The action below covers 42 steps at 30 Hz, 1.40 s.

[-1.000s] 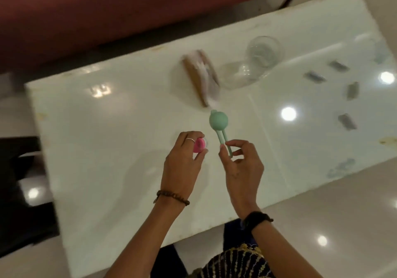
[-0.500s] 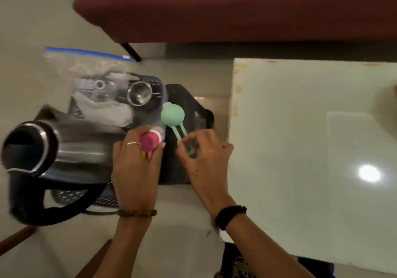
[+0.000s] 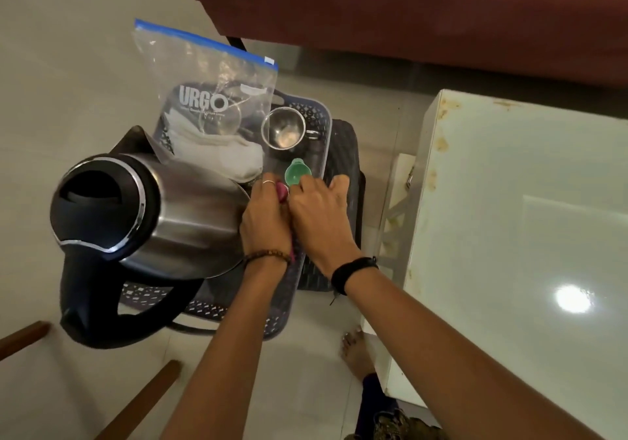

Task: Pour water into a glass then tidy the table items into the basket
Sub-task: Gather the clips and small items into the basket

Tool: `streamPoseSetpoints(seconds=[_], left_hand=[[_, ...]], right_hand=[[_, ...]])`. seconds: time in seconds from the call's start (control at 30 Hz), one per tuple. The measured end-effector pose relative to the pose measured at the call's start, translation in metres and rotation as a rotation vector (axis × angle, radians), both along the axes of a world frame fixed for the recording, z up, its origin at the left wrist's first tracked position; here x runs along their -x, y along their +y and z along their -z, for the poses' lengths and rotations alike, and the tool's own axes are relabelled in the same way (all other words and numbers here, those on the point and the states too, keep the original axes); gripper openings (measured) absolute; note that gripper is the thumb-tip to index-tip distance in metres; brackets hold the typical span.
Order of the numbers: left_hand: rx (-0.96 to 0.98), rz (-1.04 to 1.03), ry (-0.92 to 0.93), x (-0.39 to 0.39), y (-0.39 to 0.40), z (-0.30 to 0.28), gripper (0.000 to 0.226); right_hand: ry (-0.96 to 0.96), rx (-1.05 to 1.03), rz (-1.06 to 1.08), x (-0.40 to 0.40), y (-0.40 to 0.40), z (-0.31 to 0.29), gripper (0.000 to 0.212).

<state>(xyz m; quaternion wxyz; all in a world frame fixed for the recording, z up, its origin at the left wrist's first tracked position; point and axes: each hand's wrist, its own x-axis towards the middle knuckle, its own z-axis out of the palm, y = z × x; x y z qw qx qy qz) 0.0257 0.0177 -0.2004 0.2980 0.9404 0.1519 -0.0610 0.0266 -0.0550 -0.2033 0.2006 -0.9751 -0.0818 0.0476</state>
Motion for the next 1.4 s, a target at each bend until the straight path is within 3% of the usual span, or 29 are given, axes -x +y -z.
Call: streamPoseSetpoints(seconds=[0.1,0.17,0.3,0.4,0.57,0.67,0.87,1.0,1.13,1.23,1.33,1.4], left_hand=[[-0.014,0.030,0.061,0.000,0.001,0.000,0.044],[-0.079,0.041,0.058,0.003,0.000,-0.004,0.057],[-0.149,0.060,-0.174,0.026,-0.015,-0.026,0.033],[-0.080,0.310,-0.365,0.056,-0.054,-0.040,0.023],[0.035,0.729,-0.327,0.100,-0.183,-0.036,0.025],[0.040,0.982,-0.302,0.127,-0.276,-0.020,0.010],[0.045,1.432,-0.008,0.203,-0.474,-0.005,0.027],[0.130,1.535,0.154,0.245,-0.599,0.014,0.035],[0.115,1.624,0.097,0.264,-0.714,0.033,0.041],[-0.016,1.704,0.020,0.264,-0.792,0.050,0.054],[-0.307,1.750,-0.158,0.261,-0.853,0.068,0.071],[-0.460,1.700,-0.141,0.257,-0.872,0.075,0.071]], right_hand=[[-0.035,-0.061,0.001,0.006,-0.005,0.000,0.016],[-0.077,-0.087,-0.001,0.012,-0.013,-0.003,0.012],[-0.153,-0.226,0.034,0.030,-0.049,-0.010,0.011],[-0.135,-0.296,0.108,0.054,-0.101,-0.007,0.010],[-0.045,-0.160,0.317,0.124,-0.232,0.011,0.007],[0.003,-0.061,0.477,0.178,-0.325,0.020,0.013],[0.098,0.006,0.825,0.296,-0.511,0.020,0.022],[0.127,-0.023,1.055,0.356,-0.611,0.029,0.026],[0.078,-0.008,1.258,0.389,-0.699,0.039,0.028],[0.090,0.059,1.365,0.406,-0.754,0.048,0.033],[0.157,0.054,1.403,0.422,-0.792,0.059,0.038],[0.196,-0.002,1.398,0.428,-0.802,0.067,0.040]])
